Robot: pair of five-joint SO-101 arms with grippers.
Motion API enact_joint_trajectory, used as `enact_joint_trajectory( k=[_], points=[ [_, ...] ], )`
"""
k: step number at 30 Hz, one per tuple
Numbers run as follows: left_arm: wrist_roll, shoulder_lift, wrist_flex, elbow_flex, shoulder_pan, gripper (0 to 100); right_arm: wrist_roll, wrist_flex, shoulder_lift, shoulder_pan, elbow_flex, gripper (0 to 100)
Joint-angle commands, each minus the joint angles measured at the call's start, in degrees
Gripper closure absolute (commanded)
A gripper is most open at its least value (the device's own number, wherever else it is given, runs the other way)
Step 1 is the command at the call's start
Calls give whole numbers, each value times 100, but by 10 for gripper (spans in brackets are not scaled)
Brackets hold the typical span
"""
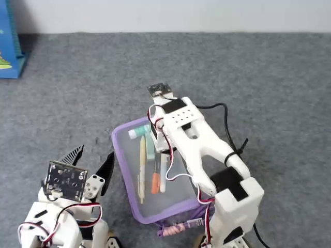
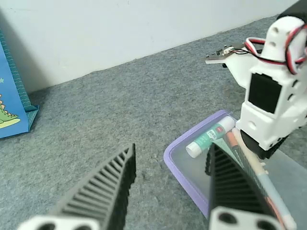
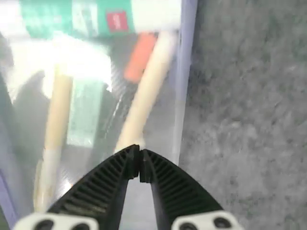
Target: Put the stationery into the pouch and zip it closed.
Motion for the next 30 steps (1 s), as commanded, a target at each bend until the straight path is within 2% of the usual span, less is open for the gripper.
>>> enact_joint_trajectory(
  k=[1, 8, 17, 20, 27, 30],
  points=[
    [62, 9, -44, -22, -44, 776, -62, 13, -66, 22, -334, 990],
    [53, 9, -44, -13, -44, 776, -62, 1763, -532, 136, -404, 990],
    [35, 141, -88, 101, -9, 778, -79, 2053, -2545, 716, -404, 990],
    [-26, 826, -141, -4, 9, 778, -114, 2158, -3134, 857, -396, 990],
    [-264, 3604, -378, -954, 18, 778, -114, 2712, -3626, 1138, -396, 990],
    [-519, 4475, -325, -1393, 378, 778, -97, 2756, -3662, 1455, -396, 990]
  ],
)
